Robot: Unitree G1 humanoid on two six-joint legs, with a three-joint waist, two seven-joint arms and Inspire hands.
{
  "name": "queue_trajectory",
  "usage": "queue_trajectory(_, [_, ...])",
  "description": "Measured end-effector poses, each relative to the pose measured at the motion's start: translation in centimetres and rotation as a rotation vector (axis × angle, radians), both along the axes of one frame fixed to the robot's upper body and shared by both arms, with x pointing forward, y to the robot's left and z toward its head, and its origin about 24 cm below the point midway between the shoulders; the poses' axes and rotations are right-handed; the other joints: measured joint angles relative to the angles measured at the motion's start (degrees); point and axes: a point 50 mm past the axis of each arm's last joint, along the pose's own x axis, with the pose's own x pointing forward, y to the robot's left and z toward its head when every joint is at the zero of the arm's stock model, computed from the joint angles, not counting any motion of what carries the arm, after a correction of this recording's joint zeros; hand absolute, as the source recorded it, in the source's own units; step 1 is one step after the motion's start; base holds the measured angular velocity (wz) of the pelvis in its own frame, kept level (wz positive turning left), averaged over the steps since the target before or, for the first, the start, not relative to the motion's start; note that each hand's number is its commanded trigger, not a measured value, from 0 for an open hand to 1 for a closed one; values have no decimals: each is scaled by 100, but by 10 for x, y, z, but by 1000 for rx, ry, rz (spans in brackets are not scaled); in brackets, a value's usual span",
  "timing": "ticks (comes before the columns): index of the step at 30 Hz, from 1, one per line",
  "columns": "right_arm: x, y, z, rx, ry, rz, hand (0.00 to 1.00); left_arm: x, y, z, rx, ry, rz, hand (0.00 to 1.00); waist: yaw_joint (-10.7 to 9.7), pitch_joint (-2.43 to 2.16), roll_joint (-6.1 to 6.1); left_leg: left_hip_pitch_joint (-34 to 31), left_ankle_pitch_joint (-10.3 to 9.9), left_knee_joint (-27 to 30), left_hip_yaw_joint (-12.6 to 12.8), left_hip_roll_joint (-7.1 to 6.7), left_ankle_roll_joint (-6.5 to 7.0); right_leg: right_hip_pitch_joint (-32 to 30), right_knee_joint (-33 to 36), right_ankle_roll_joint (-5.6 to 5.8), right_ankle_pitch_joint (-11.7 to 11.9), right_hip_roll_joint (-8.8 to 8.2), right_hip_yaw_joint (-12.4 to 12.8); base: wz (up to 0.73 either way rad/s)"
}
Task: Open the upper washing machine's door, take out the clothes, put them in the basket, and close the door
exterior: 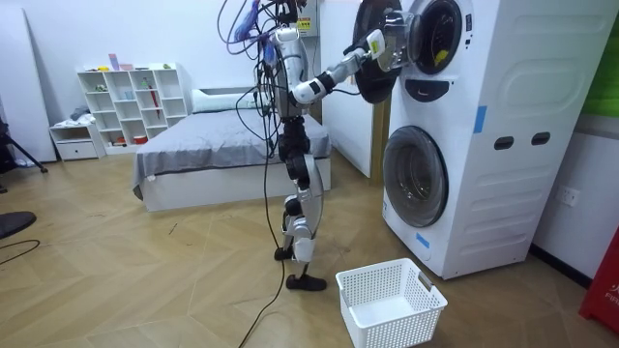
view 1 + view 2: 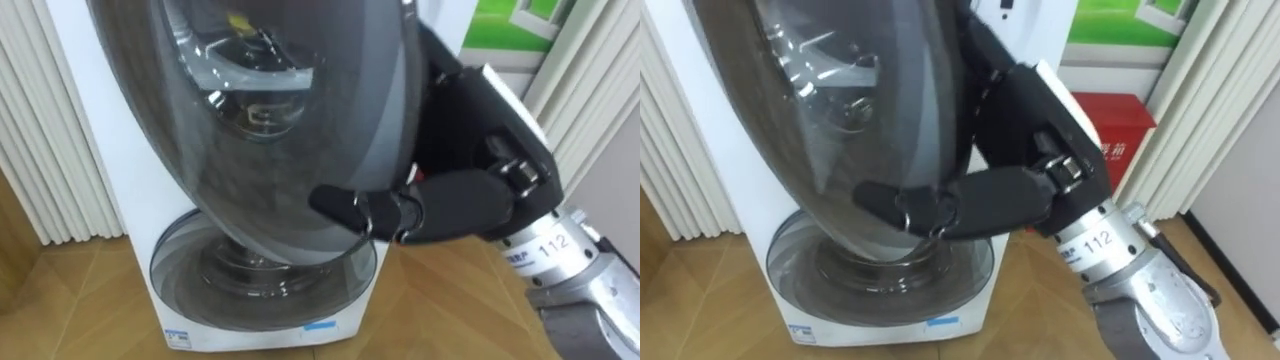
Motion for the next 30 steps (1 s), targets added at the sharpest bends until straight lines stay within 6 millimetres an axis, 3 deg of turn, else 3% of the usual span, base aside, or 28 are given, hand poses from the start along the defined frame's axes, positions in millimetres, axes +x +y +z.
queue_trajectory(5, [-4, 9, -11, 55, 28, 96, 0, 2, -2, -1, -7, 0, -19, 0, -3, 23, 73, -1, -4, -6, -11, -1, -2, 9, 1, 12, 15, 2, -19, 2])
queue_trajectory(14, [-11, 26, -16, 20, 15, 252, 0, 7, -6, -1, -21, -10, -23, 0, 38, 15, 166, -49, -9, -50, -61, -8, -5, -28, 9, 9, 29, 0, -65, 1])
queue_trajectory(22, [-19, 44, -26, -31, 53, 394, 0, 15, -6, -1, -23, -22, -47, 0, 342, 12, 128, -91, -5, 4, -192, -43, 2, 8, -8, 25, 18, -37, -197, 8])
queue_trajectory(30, [-22, 54, -34, -81, 104, 466, 0, 17, -5, 0, -15, -32, -44, 0, 684, 43, 48, -135, -32, 9, -343, -88, 42, 101, -75, 81, -11, -81, -349, 12])
